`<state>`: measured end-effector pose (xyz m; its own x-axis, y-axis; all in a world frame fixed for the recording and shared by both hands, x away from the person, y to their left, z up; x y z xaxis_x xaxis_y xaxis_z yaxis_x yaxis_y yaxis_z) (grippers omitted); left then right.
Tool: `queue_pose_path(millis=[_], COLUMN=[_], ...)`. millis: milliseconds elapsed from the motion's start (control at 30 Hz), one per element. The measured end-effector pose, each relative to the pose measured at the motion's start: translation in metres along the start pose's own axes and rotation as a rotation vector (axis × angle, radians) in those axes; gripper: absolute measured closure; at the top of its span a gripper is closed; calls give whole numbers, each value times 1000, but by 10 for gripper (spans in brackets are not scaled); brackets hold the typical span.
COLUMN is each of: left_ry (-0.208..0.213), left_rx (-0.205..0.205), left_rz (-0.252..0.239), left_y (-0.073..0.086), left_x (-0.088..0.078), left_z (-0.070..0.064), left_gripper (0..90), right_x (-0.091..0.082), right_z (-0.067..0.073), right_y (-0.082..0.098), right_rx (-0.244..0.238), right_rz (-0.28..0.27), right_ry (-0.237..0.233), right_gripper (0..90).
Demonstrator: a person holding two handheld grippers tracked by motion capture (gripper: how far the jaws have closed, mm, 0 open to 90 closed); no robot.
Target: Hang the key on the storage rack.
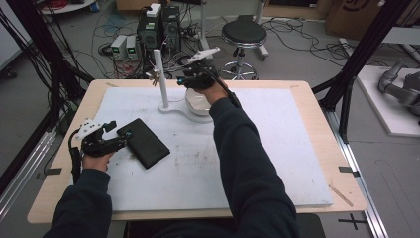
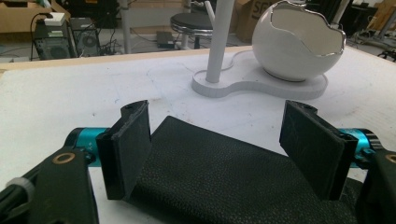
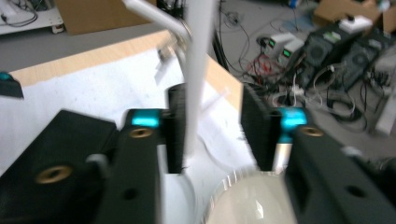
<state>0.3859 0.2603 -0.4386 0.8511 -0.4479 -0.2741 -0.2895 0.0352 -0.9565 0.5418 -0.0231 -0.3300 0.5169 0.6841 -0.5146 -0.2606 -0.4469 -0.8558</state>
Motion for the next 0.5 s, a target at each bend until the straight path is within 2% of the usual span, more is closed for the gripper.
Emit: queue_pose_path(millis=[133,200,267,333,367,400,467,500], left_ry=[-2,1,-1,0,0,0,4,4], left_rx=[8,11,16,19,22,20,19,22], left_rz=[3,6,8,8,9,8,9,16], left_y=[0,1,1,1,1,1,1,2], left_x=[1,1,2,2,2,2,3,3], left_z=[-1,-2,-3,-4,-4,-4,-4,-4], left_gripper=[248,248,248,248,248,248,248,249], right_x=[-27,-41,-57,-73,-80,-88,-103,-110], right_z=[-11,-15,-18,-21,-23,-25,-28,-28], right_y=[36,55,73,91,99,107,122,129], right_rx=[45,75,91,92,107,117,133,137], right_rz=[2,34,33,41,66,54,74,56], right_ry=[15,28,52,87,92,111,131,138], right_gripper=[473,382,363,303,296,289,266,263])
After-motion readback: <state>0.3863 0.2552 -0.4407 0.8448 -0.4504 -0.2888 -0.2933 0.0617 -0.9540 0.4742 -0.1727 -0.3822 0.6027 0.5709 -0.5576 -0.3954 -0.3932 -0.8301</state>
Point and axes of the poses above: each handheld gripper's, and its own axes: x roughly forward along the jaws, y roughly out of its underside, z roughly to its left, the point moved 5 cm from there along x, roughly forward along the jaws, and after that the axes turned 1 degree about x, right-handed, at the moved point
